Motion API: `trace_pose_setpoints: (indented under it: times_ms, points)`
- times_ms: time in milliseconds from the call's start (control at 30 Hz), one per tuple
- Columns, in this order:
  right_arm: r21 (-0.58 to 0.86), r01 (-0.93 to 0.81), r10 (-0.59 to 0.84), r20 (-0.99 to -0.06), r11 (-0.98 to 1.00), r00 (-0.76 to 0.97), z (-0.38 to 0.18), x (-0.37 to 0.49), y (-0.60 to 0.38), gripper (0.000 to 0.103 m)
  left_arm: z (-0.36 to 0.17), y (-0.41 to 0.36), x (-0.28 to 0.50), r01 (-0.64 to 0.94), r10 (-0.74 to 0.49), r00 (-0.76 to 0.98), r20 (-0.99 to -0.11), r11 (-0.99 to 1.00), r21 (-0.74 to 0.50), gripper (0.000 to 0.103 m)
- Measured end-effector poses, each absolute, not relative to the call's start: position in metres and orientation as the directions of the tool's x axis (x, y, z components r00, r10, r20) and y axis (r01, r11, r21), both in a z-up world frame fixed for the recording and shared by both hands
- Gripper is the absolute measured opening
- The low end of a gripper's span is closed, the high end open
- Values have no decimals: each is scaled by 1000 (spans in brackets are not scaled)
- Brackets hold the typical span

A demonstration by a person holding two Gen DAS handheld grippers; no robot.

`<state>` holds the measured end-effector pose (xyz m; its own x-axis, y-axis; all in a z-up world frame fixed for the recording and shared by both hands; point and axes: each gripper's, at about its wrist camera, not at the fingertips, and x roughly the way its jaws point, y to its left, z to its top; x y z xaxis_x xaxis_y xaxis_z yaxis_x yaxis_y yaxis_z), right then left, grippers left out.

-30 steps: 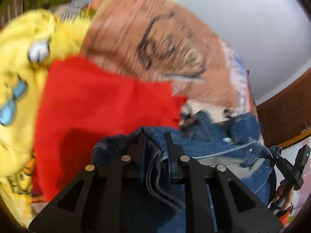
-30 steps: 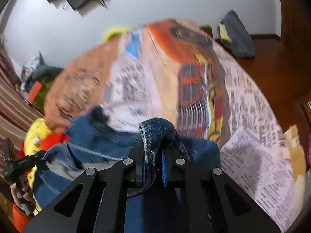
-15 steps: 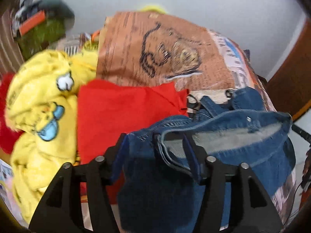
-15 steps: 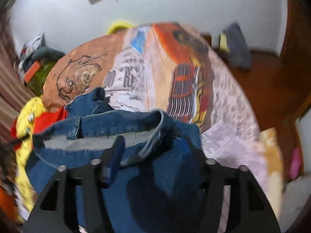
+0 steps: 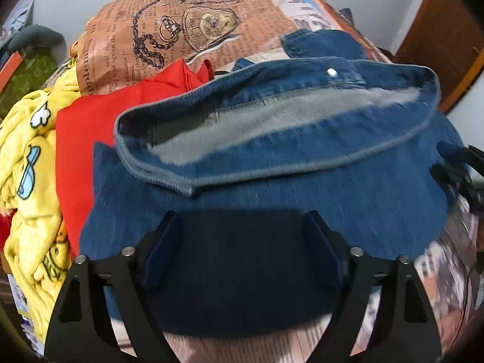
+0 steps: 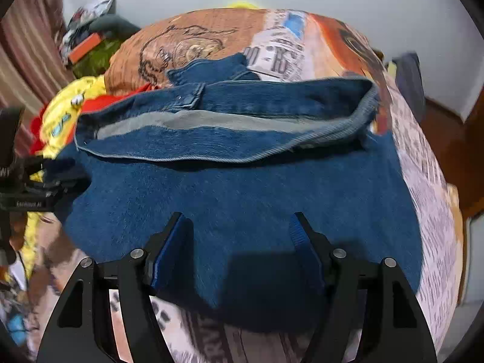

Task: Fold large clothes
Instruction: 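Lay the folded hem on the jacket and open both tools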

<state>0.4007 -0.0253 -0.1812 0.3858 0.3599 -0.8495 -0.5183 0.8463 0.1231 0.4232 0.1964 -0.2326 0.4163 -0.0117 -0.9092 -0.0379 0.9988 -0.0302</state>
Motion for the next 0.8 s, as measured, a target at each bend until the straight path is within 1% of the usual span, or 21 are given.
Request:
trace_pose_setpoints:
  times_ms: [33, 67, 167, 200, 267, 333, 367, 433, 467, 533, 567, 633, 700, 800]
  points:
    - [111, -529, 355, -851, 841, 386, -182, 404, -19, 76, -233, 199, 429, -52, -13, 415, -910, 998, -38, 88]
    - [105, -544, 356, -854, 832, 379, -182, 408, -12, 82, -236, 206, 440, -70, -24, 405, -914, 996, -57, 88]
    - [59, -586, 334, -865, 808, 374, -181, 431, 8, 83, -238, 231, 472, -110, -48, 379, -924, 989, -96, 88]
    - [50, -589, 324, -870, 807, 370, -182, 437, 12, 81, -239, 241, 480, -133, -34, 378, -925, 987, -91, 88]
    - [53, -566, 305, -882, 823, 360, -181, 462, 17, 80, -239, 264, 499, -192, 35, 374, -927, 981, -41, 88]
    - [65, -517, 293, -880, 853, 373, -178, 486, 18, 80, -238, 277, 512, -207, 75, 373, -925, 978, -4, 88]
    - [58, -486, 279, -875, 872, 396, -176, 495, 18, 80, -234, 285, 519, -214, 95, 380, -920, 977, 12, 88]
    - [43, -382, 238, -844, 923, 481, -164, 516, 9, 80, -219, 293, 523, -264, 183, 426, -886, 962, 72, 88]
    - [62, -331, 234, -827, 941, 511, -157, 522, 2, 80, -210, 298, 523, -284, 203, 451, -869, 956, 76, 88]
    - [126, -273, 257, -812, 954, 524, -150, 527, -6, 80, -197, 304, 519, -304, 179, 494, -851, 953, 24, 88]
    - [179, -265, 296, -806, 948, 513, -146, 526, -10, 80, -192, 305, 514, -313, 178, 505, -845, 950, 12, 88]
    - [220, -284, 340, -796, 933, 501, -141, 516, -11, 80, -186, 300, 504, -295, 163, 520, -838, 956, 3, 88]
    - [215, -318, 356, -788, 923, 501, -138, 499, -4, 80, -181, 289, 492, -259, 149, 533, -833, 966, 8, 88]
    - [166, -402, 366, -789, 901, 494, -137, 470, 15, 80, -179, 265, 469, -191, 126, 549, -826, 981, 23, 88]
